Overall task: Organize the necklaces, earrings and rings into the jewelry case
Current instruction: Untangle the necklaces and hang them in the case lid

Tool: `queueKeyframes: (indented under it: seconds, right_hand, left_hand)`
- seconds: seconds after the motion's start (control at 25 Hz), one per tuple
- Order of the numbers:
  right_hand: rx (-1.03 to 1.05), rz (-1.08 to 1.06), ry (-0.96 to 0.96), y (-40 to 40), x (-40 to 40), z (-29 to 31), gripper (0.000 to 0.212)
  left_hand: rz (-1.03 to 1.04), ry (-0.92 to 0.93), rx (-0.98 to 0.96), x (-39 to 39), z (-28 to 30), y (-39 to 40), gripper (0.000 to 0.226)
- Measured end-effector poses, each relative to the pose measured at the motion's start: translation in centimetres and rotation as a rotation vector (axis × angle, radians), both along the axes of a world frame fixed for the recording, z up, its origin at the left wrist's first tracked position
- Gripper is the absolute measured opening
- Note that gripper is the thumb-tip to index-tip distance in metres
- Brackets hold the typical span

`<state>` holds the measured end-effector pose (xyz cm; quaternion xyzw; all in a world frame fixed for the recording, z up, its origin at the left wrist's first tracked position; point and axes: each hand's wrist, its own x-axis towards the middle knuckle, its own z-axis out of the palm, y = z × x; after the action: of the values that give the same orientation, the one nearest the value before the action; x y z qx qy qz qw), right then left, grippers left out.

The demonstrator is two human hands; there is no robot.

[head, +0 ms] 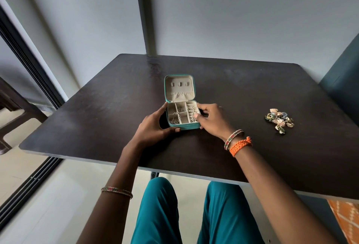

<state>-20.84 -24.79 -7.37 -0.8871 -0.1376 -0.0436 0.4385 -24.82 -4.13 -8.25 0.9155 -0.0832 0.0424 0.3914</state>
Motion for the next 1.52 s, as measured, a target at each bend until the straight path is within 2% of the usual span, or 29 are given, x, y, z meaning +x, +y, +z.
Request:
queueKeyframes:
  seconds: [0.2, 0.32, 0.48, 0.56, 0.68, 0.8, 1.0, 1.16, 1.24, 1.44, 1.52]
  right_hand:
    - [-0.021, -0.048, -0.011, 1.1, 0.3, 0.2, 0.04]
    - [-0.009, -0.024, 0.036, 1.2, 0.5, 0.4, 0.031]
    - [-0.211, 0.024, 0.108, 0.5, 1.4, 2.9, 0.024]
    - [-0.355, 0.064, 0.118, 0.4, 1.6, 4.1, 0.028]
    - [-0.491, 0.051, 0.061, 0.6, 1.5, 4.9, 0.037]
    - [-0.468, 0.034, -0.008, 1.3, 1.6, 5.1, 0.036]
    - [-0.536, 0.028, 0.027, 2.7, 1.5, 4.2, 0.027]
    - [-0.439, -0.065, -0.017, 3.5, 1.5, 3.5, 0.004]
    - [-0.379, -0.115, -0.016, 3.6, 1.6, 3.1, 0.012]
    - [-0.274, -0.129, -0.007, 4.8, 0.9, 2.5, 0.008]
    - [-0.278, -0.084, 0.011, 6.1, 0.5, 2.5, 0.008]
  left_hand:
    - [0.046, -0.03, 0.093, -0.4, -0.1, 0.1, 0.085]
    - [0.052, -0.076, 0.048, -0.6, -0.2, 0.3, 0.083]
    - [0.049, -0.112, 0.074, -0.7, 0.1, -0.4, 0.076]
    - [0.062, -0.109, 0.08, -0.9, 0.0, -0.6, 0.07]
    - [0.098, -0.081, -0.014, -0.5, -0.5, -0.3, 0.066]
    - [0.109, -0.099, -0.039, -0.2, -0.9, 0.0, 0.061]
    - [0.1, -0.147, -0.097, -0.2, -0.6, 0.0, 0.052]
    - [0.104, -0.195, -0.09, 0.0, -0.5, 0.0, 0.047]
    - [0.105, -0.192, -0.098, 0.1, -0.6, 0.0, 0.049]
    - [0.181, -0.195, -0.113, -0.3, -0.4, 0.0, 0.054]
    - [0.263, -0.188, -0.216, -0.6, -0.2, 0.3, 0.054]
